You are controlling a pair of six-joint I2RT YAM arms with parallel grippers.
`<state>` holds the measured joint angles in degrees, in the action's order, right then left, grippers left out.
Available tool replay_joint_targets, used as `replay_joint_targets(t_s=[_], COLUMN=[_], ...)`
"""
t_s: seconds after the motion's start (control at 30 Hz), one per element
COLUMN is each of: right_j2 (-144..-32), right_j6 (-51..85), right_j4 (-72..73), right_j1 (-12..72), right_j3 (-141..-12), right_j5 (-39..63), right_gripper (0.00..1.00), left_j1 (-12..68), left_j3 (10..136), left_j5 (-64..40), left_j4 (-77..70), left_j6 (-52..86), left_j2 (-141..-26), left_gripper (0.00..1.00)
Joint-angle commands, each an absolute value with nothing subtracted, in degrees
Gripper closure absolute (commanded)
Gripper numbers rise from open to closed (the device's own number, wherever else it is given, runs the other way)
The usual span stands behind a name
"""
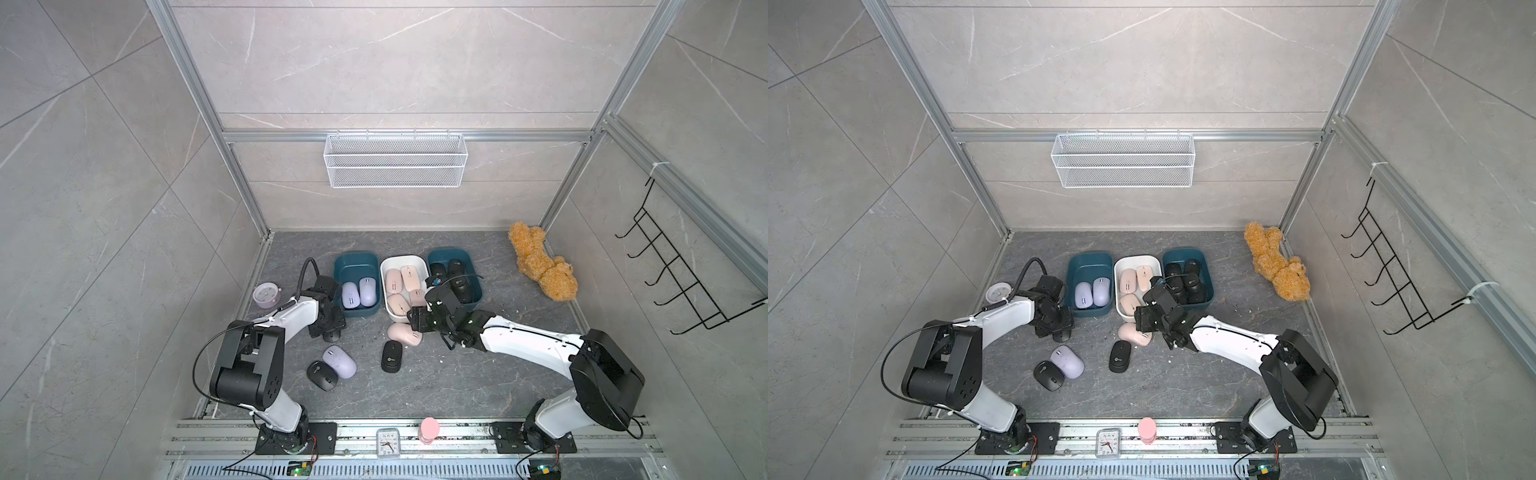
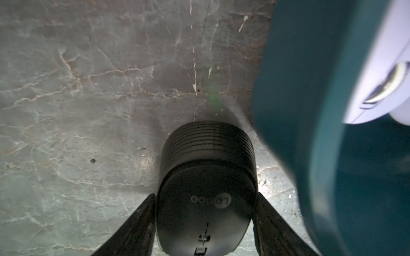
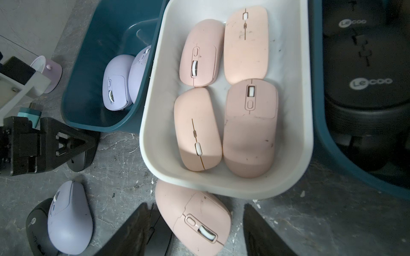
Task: Place the mice by color into the storage box
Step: Pick up the mouse from the center of the board.
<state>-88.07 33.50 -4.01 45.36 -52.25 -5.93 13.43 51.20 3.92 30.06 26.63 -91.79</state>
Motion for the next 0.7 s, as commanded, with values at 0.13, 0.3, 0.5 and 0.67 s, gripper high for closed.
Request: replay_joint_targets(t_s=[0.13, 0.3, 0.5, 0.67], right_j2=[-88.77, -88.79, -88.35, -88.02], right_j6=[34.17, 34.54, 34.71, 35.19], right_j4=[-4.01, -4.21, -4.40, -4.24], right_j1=[45.75, 45.70, 45.64, 45.70], right_j3=[-53.26, -53.17, -53.00, -53.09], right_j5=[-5.72, -5.79, -5.92, -5.63], right_gripper=[0.32, 0.32, 0.32, 0.32], left_j1=[14.31, 14.67, 15.08, 15.07], left_j3=[52.00, 51.56, 49.30, 47.50], left_j5=[3.94, 5.74, 8.61, 10.27], left_j4=[32.08, 32.03, 32.84, 34.21], left_j6=[26.46, 27.09, 28.58, 30.12], left_j2=[-94.66, -93.70, -87.10, -79.70], left_gripper=[0.34, 0.47, 0.52, 0.56])
